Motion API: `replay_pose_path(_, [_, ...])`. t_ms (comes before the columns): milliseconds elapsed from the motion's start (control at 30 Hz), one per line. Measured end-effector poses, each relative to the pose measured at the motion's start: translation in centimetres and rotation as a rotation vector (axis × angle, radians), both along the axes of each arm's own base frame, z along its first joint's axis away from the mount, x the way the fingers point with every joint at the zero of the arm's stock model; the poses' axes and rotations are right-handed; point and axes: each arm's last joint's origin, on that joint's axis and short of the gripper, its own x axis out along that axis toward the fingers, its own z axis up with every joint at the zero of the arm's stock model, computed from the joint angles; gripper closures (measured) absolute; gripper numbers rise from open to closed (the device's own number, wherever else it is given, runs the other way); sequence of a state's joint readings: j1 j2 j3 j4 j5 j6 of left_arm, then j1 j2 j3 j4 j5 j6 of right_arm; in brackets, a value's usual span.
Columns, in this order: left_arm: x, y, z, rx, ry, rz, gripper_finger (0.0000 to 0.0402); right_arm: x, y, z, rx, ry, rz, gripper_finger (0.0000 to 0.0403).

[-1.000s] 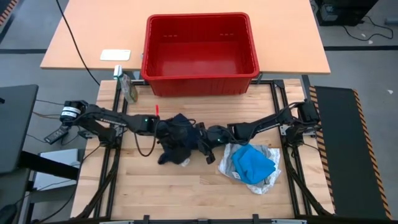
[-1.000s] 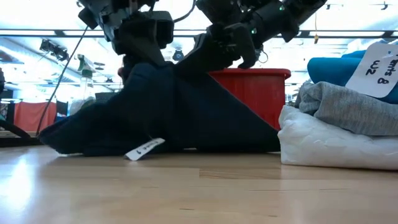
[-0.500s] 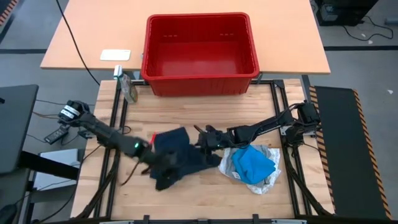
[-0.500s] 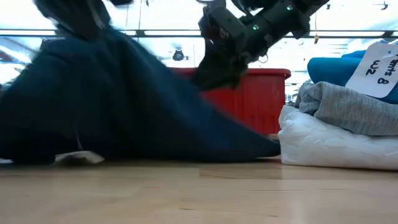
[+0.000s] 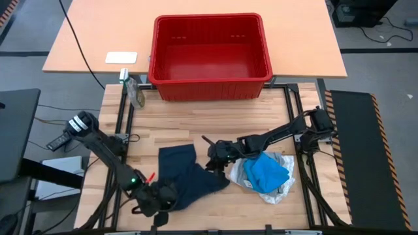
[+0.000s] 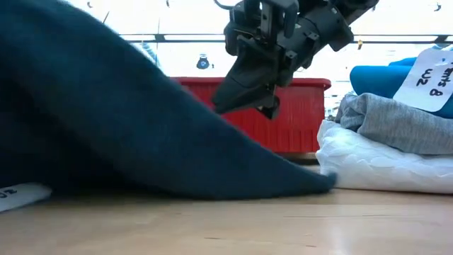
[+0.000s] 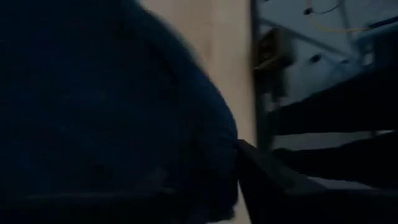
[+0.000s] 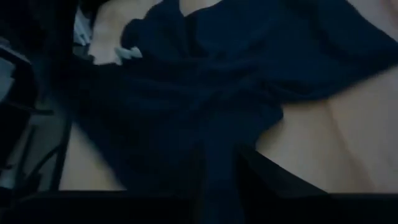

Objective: Fold laundry
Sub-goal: Fold the blue shorts on the table

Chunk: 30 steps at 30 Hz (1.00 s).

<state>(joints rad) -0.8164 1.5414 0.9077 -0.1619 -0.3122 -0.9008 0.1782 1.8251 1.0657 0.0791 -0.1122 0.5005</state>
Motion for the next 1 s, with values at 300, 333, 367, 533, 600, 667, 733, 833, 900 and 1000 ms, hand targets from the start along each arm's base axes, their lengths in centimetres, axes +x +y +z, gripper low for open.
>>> replay_pose_path(300, [0.2, -0.2, -0.3, -0.095, 0.031, 0.101, 0.0197, 1.1, 2.0, -2.9, 0.047, -0.044, 0.132, 0.0320])
replay_pose_path(333, [0.0, 0.1, -0.6, -0.096, 0.076, 0.149, 0.0195, 1.2, 2.0, -3.2, 0.040, -0.042, 0.094, 0.0320])
replay_pose_path(367, [-0.3, 0.4, -0.9, -0.091, 0.123, 0.202, 0.0194, 1.4, 1.8, -3.4, 0.043, -0.049, 0.050, 0.0320])
replay_pose_path(533, [-1.5, 1.5, -1.9, -0.125, 0.271, 0.486, 0.0199, 3.9, 0.2, -3.4, 0.056, -0.082, -0.107, 0.0320])
replay_pose_path(600, [-1.6, 1.7, -2.0, -0.168, 0.299, 0.573, 0.0205, 5.5, -0.4, -3.3, 0.031, -0.109, -0.115, 0.0320])
replay_pose_path(667, [-1.6, 1.7, -2.1, -0.206, 0.309, 0.622, 0.0213, 7.0, -1.0, -3.3, 0.003, -0.108, -0.122, 0.0320])
replay_pose_path(733, [-1.6, 1.7, -2.1, -0.222, 0.312, 0.642, 0.0219, 8.6, -1.7, -3.3, -0.008, -0.099, -0.135, 0.0320])
replay_pose_path(833, [-1.7, 1.8, -2.1, -0.227, 0.317, 0.655, 0.0228, 10.2, -2.8, -4.1, -0.015, -0.021, -0.157, 0.0320])
replay_pose_path(900, [-1.7, 1.8, -2.1, -0.227, 0.319, 0.659, 0.0231, 10.8, -3.6, -5.1, -0.028, 0.059, -0.172, 0.0320])
replay_pose_path(1000, [-1.9, 1.6, -2.1, -0.242, 0.321, 0.667, 0.0232, 11.2, -4.7, -5.9, -0.025, 0.142, -0.185, 0.0320])
